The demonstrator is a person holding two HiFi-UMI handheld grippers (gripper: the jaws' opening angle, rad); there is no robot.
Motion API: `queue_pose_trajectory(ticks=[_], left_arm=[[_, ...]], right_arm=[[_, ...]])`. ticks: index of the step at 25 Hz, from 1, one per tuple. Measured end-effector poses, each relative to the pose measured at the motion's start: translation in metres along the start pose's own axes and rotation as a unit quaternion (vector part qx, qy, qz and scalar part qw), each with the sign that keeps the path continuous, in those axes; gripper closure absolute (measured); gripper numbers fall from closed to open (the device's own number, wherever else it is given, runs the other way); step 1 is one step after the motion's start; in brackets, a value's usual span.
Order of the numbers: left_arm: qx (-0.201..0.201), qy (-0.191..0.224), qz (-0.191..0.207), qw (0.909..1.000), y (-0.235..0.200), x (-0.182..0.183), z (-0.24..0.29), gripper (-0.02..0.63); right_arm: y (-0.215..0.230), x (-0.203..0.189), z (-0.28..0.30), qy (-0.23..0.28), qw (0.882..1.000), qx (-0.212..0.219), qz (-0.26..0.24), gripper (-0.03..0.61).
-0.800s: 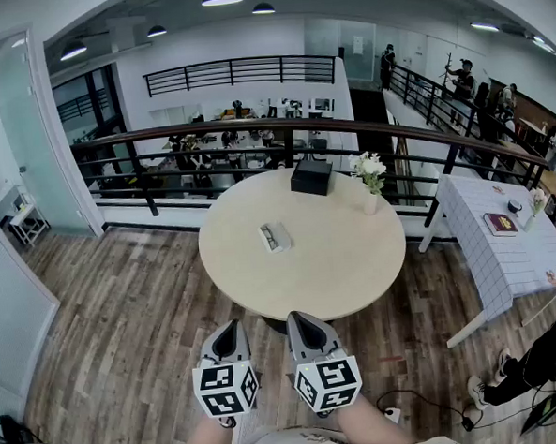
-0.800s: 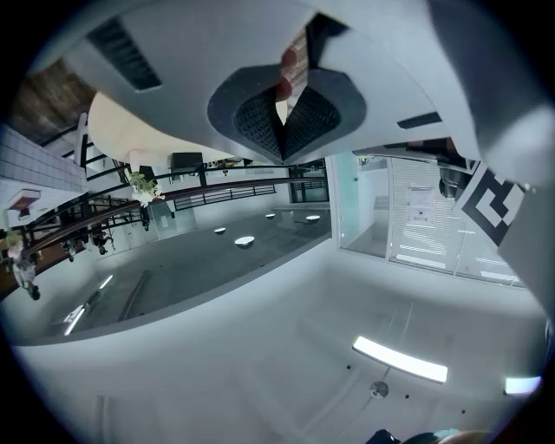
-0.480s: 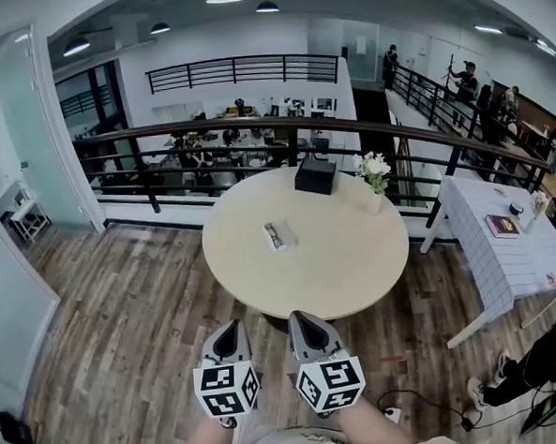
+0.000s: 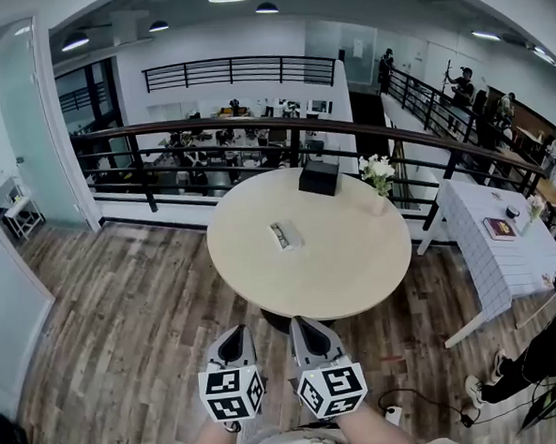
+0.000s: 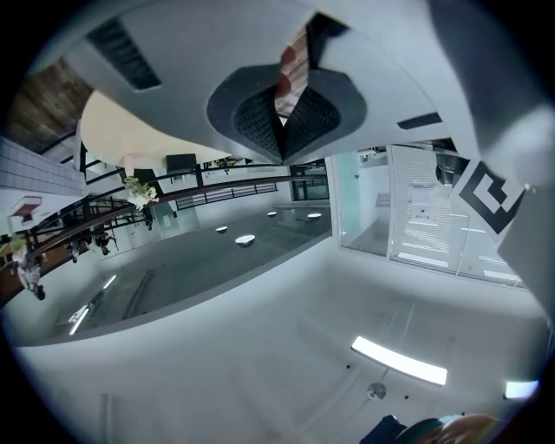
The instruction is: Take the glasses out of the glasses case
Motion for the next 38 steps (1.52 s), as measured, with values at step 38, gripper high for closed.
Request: queue_pose_trajectory(ticks=[38], left_arm=[[0.009, -0.052, 0.017, 0.9984, -0.045, 0.044, 0.266, 0.607]], right_arm=[[0.149, -0.001, 0.247, -0.021, 1.0, 0.002, 0.017, 0.568]])
Point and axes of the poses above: the fingertips, and each gripper's own axes: z forward along the fingers, y to its right, x out of its top, the point moved 4 cm from there along -z, backward along the fingers, and after that the axes turned 2 degrees about -z, right-handed, at the moved point
